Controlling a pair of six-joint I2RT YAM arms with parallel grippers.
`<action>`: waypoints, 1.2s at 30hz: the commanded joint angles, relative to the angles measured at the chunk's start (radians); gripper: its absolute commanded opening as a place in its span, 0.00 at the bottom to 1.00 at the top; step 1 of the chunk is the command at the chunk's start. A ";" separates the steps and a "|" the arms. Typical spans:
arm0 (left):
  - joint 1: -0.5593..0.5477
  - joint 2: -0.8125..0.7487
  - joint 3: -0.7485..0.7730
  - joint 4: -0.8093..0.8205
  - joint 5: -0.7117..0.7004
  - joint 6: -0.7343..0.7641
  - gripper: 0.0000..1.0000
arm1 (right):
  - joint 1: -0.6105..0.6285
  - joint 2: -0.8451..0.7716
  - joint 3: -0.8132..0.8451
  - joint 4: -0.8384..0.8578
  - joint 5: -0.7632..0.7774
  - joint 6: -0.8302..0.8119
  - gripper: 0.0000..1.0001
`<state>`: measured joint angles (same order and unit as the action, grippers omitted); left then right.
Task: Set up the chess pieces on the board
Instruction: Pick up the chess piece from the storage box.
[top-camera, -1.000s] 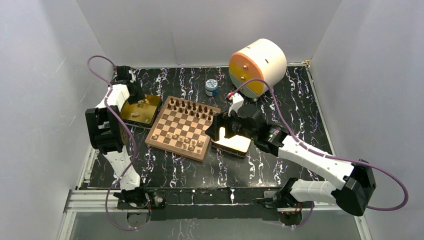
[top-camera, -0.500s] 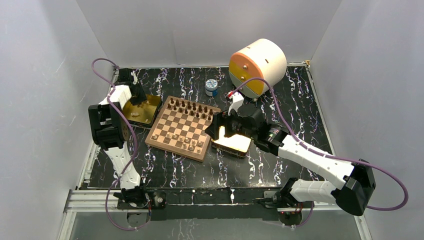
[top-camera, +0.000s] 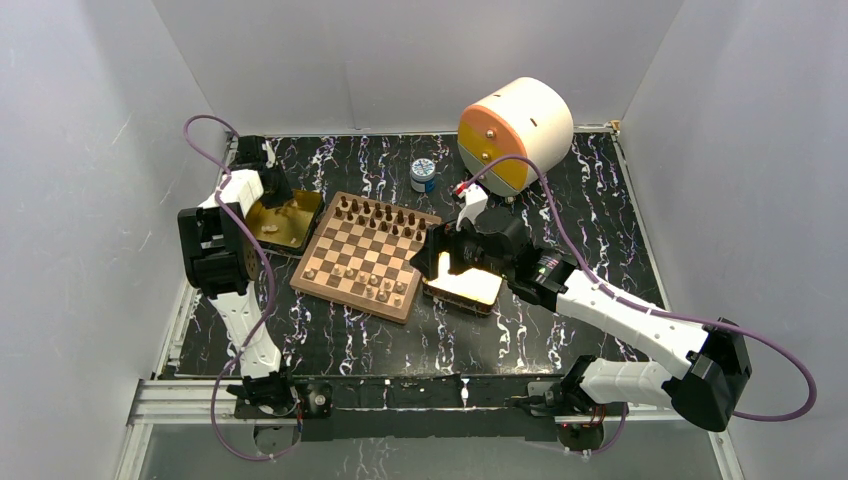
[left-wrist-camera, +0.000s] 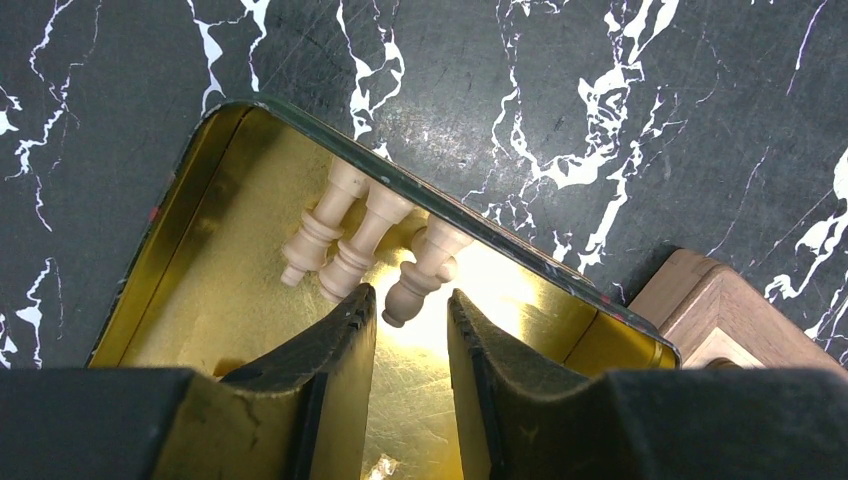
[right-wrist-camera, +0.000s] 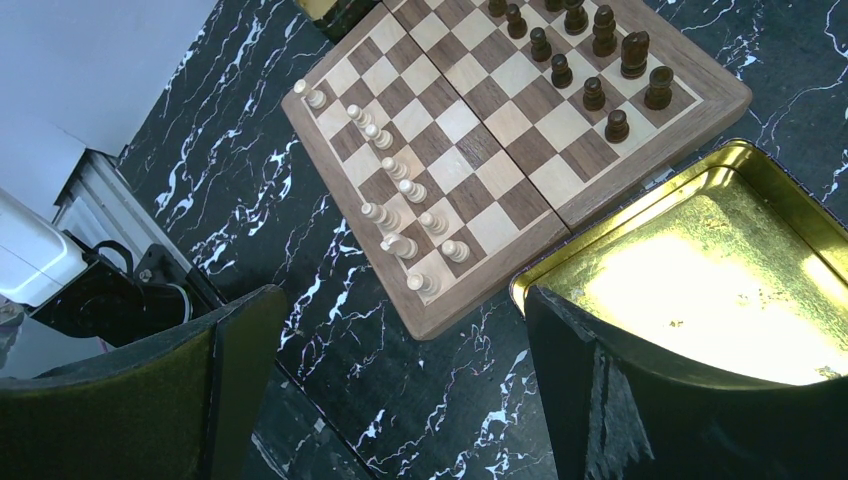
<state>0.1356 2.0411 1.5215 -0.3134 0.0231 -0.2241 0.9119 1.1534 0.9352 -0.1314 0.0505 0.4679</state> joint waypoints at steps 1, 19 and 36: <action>0.001 -0.011 0.021 0.012 0.003 0.015 0.30 | 0.002 -0.005 0.056 0.033 0.017 -0.011 0.99; 0.003 -0.017 0.076 -0.072 0.006 -0.012 0.11 | 0.001 -0.007 0.050 0.031 0.014 -0.008 0.99; 0.003 -0.183 0.048 -0.295 0.025 -0.031 0.03 | 0.002 0.000 0.061 0.000 0.058 -0.066 0.99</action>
<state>0.1356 2.0014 1.5833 -0.5377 0.0303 -0.2470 0.9119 1.1549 0.9405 -0.1322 0.0559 0.4625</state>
